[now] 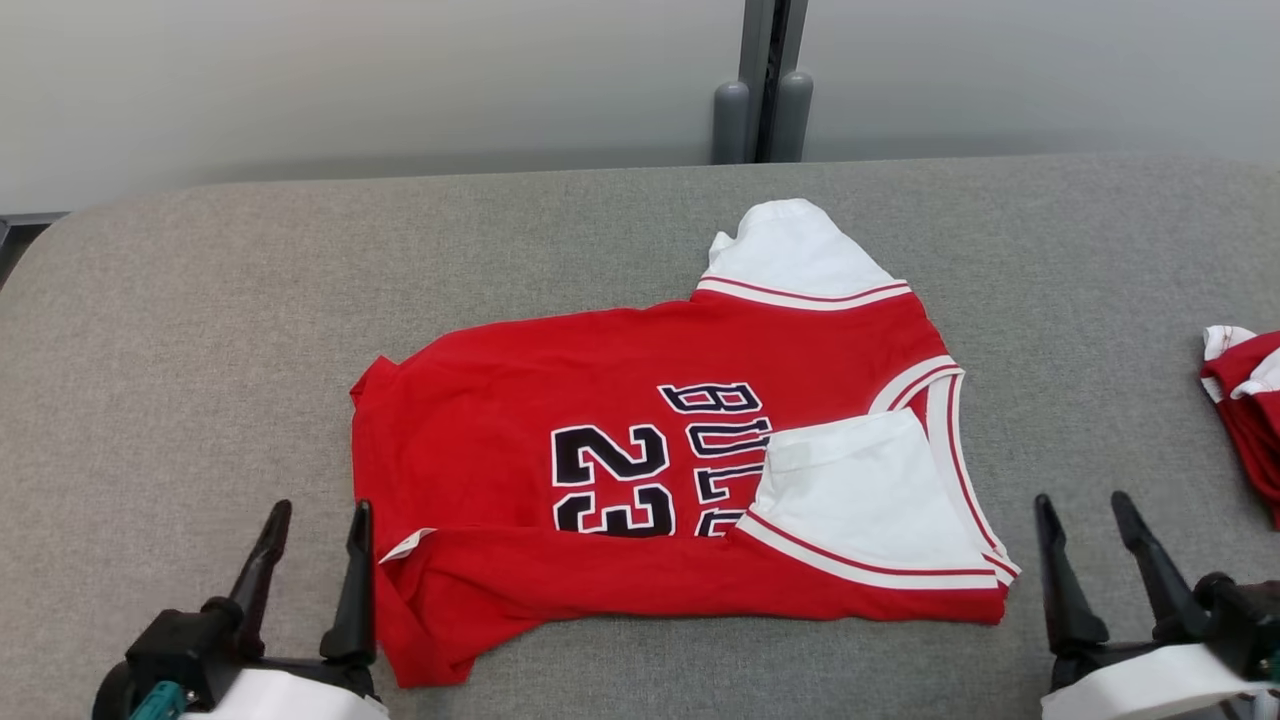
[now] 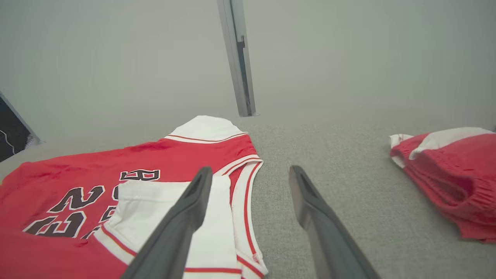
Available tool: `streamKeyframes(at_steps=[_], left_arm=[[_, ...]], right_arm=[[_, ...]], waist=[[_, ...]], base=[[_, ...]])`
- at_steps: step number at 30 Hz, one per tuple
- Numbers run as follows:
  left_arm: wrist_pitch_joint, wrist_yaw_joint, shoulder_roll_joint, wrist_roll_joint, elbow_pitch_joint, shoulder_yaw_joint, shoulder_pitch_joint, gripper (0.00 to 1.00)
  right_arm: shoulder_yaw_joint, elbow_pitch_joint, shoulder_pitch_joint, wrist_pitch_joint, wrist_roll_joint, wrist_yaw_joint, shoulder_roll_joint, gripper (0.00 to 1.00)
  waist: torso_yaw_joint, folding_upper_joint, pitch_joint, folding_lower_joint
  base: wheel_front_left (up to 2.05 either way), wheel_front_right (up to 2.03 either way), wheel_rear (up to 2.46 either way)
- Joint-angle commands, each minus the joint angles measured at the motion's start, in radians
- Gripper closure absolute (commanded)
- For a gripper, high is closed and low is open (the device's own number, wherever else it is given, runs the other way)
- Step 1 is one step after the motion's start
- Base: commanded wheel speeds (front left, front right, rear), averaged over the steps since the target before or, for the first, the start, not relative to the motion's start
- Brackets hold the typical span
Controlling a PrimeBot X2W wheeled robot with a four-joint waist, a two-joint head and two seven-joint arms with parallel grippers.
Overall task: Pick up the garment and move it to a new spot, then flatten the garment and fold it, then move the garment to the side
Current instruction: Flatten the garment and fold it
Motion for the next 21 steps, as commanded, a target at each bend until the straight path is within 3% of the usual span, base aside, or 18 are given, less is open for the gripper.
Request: streamKeyframes(at_steps=[1, 12, 21], left_arm=[[0.005, -0.010, -0.010, -0.010, 0.012, -0.014, 0.011, 0.00], [0.000, -0.054, -0.095, -0.060, 0.169, -0.085, 0.033, 0.00], [-0.012, -0.068, -0.104, -0.078, 0.263, -0.080, -0.003, 0.00]], right_arm=[[0.012, 0.034, 0.013, 0.006, 0.006, 0.000, -0.001, 0.00], [0.076, 0.248, -0.013, -0.038, 0.047, 0.000, 0.004, 0.00], [0.102, 0.344, -0.069, -0.060, 0.077, 0.000, 0.001, 0.00]], waist=[[0.005, 0.0000, 0.015, 0.0000], [0.031, 0.0000, 0.070, 0.0000], [0.031, 0.0000, 0.083, 0.0000]], base=[[0.00, 0.00, 0.00], [0.00, 0.00, 0.00], [0.00, 0.00, 0.00]])
